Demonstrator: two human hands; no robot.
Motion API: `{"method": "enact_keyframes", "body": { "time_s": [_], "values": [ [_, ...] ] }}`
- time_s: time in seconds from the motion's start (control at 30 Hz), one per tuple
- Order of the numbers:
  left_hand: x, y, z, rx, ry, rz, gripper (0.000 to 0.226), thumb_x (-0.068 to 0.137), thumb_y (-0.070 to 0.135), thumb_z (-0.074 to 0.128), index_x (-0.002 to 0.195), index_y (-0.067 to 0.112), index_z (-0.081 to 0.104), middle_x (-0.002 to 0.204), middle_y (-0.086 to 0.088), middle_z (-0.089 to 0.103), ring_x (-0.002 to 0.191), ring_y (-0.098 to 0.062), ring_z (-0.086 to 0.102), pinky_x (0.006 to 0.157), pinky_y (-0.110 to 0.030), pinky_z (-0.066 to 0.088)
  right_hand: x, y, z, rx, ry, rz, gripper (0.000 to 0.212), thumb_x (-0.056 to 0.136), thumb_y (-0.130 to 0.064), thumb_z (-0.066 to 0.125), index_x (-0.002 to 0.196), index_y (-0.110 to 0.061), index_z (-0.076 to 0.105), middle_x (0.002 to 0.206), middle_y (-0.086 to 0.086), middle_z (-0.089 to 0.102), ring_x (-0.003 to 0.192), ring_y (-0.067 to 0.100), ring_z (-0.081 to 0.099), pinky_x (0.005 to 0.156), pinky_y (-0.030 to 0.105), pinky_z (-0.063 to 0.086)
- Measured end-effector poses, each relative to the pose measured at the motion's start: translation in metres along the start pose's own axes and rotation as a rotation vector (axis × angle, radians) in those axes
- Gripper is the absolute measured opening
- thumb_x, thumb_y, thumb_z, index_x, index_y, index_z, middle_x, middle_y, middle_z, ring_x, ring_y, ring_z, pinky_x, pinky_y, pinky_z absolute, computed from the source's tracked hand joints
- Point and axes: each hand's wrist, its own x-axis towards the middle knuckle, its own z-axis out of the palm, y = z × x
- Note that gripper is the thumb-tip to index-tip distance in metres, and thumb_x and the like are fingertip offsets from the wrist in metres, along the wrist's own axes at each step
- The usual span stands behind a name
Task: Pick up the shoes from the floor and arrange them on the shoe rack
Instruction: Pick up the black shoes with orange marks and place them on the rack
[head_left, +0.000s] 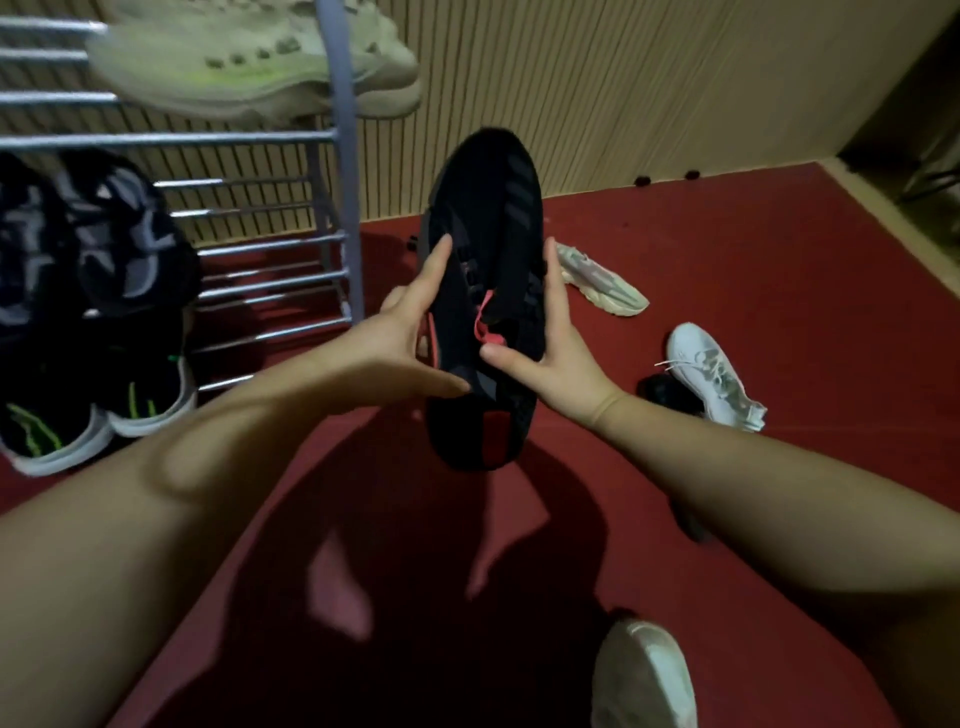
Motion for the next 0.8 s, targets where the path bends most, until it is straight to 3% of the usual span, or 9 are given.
{"method": "enact_keyframes", "body": {
  "time_s": [0.17, 0.33, 0.43, 0.5, 0.57, 0.6, 0.67, 0.73, 0.8],
  "values": [
    [0.082, 0.021, 0.042, -0.027, 0.026, -0.09, 0.122, 0.074, 0.007, 0.077, 0.144, 0.048, -0.014, 0.159, 0.007, 0.004, 0.136, -0.001, 0.021, 0.1, -0.02, 0.036, 0.019, 0.07, -0.062, 0.16, -0.013, 0.107, 0.104, 0.08, -0.048, 0.059, 0.146, -0.029, -0.019, 0.144, -0.033, 0.013, 0.136, -0.015, 0.019, 0.111, 0.012, 0.022],
    [0.165, 0.043, 0.083, -0.026, -0.02, -0.186, 0.121, 0.075, 0.005, 0.075, 0.142, 0.051, -0.014, 0.159, 0.003, 0.005, 0.14, -0.016, 0.026, 0.104, -0.038, 0.042, 0.033, 0.125, -0.113, 0.248, 0.07, 0.163, 0.102, 0.085, -0.036, 0.06, 0.149, -0.011, -0.017, 0.146, -0.017, 0.032, 0.137, 0.0, 0.032, 0.113, 0.029, 0.031],
    [0.194, 0.042, 0.108, -0.097, -0.07, -0.191, 0.119, 0.075, 0.002, 0.074, 0.145, 0.047, -0.011, 0.159, 0.006, 0.007, 0.139, -0.014, 0.028, 0.098, -0.035, 0.048, 0.032, 0.154, -0.131, 0.257, 0.12, 0.231, 0.098, 0.086, -0.042, 0.055, 0.15, -0.009, -0.012, 0.152, -0.007, 0.021, 0.139, -0.003, 0.026, 0.115, 0.028, 0.027],
    [0.207, 0.038, 0.126, -0.177, -0.086, -0.201, 0.118, 0.074, -0.001, 0.073, 0.146, 0.044, -0.009, 0.156, 0.011, 0.012, 0.134, -0.011, 0.035, 0.093, -0.032, 0.052, 0.024, 0.177, -0.14, 0.261, 0.142, 0.298, 0.091, 0.09, -0.047, 0.05, 0.151, -0.014, -0.008, 0.146, -0.012, 0.029, 0.127, -0.015, 0.034, 0.11, 0.023, 0.031],
    [0.219, 0.03, 0.146, -0.232, -0.113, -0.209, 0.114, 0.077, -0.01, 0.067, 0.147, 0.041, -0.008, 0.143, 0.029, 0.019, 0.124, -0.007, 0.043, 0.083, -0.02, 0.052, 0.009, 0.202, -0.147, 0.283, 0.22, 0.424, 0.076, 0.096, -0.038, 0.045, 0.152, -0.018, -0.002, 0.12, -0.008, 0.053, 0.103, -0.009, 0.053, 0.096, 0.018, 0.041],
    [0.225, 0.023, 0.156, -0.237, -0.138, -0.212, 0.113, 0.078, -0.013, 0.064, 0.147, 0.041, -0.008, 0.134, 0.036, 0.02, 0.118, -0.006, 0.047, 0.079, -0.017, 0.051, -0.004, 0.215, -0.151, 0.23, 0.309, 0.499, 0.073, 0.096, -0.038, 0.045, 0.152, -0.019, 0.003, 0.113, -0.002, 0.057, 0.1, -0.001, 0.055, 0.096, 0.021, 0.043],
    [0.236, 0.006, 0.175, -0.238, -0.186, -0.206, 0.114, 0.077, -0.013, 0.064, 0.147, 0.041, -0.007, 0.137, 0.033, 0.018, 0.119, -0.002, 0.044, 0.082, -0.013, 0.05, -0.039, 0.242, -0.159, -0.04, 0.47, 0.639, 0.076, 0.09, -0.049, 0.048, 0.151, -0.018, 0.016, 0.133, 0.007, 0.051, 0.124, 0.015, 0.047, 0.109, 0.034, 0.034],
    [0.244, -0.006, 0.194, -0.217, -0.227, -0.221, 0.119, 0.072, -0.005, 0.071, 0.146, 0.046, -0.007, 0.151, 0.017, 0.015, 0.132, -0.005, 0.034, 0.099, -0.022, 0.044, -0.078, 0.261, -0.165, -0.232, 0.489, 0.818, 0.084, 0.086, -0.053, 0.057, 0.15, -0.016, 0.018, 0.148, 0.012, 0.034, 0.138, 0.026, 0.031, 0.115, 0.044, 0.024],
    [0.247, -0.013, 0.214, -0.201, -0.246, -0.251, 0.119, 0.073, -0.007, 0.071, 0.147, 0.042, -0.008, 0.152, 0.011, 0.015, 0.136, -0.008, 0.027, 0.098, -0.015, 0.037, -0.112, 0.266, -0.163, -0.331, 0.431, 0.979, 0.093, 0.081, -0.056, 0.063, 0.151, -0.022, 0.014, 0.148, 0.012, 0.03, 0.137, 0.029, 0.029, 0.113, 0.049, 0.022]
  ]
}}
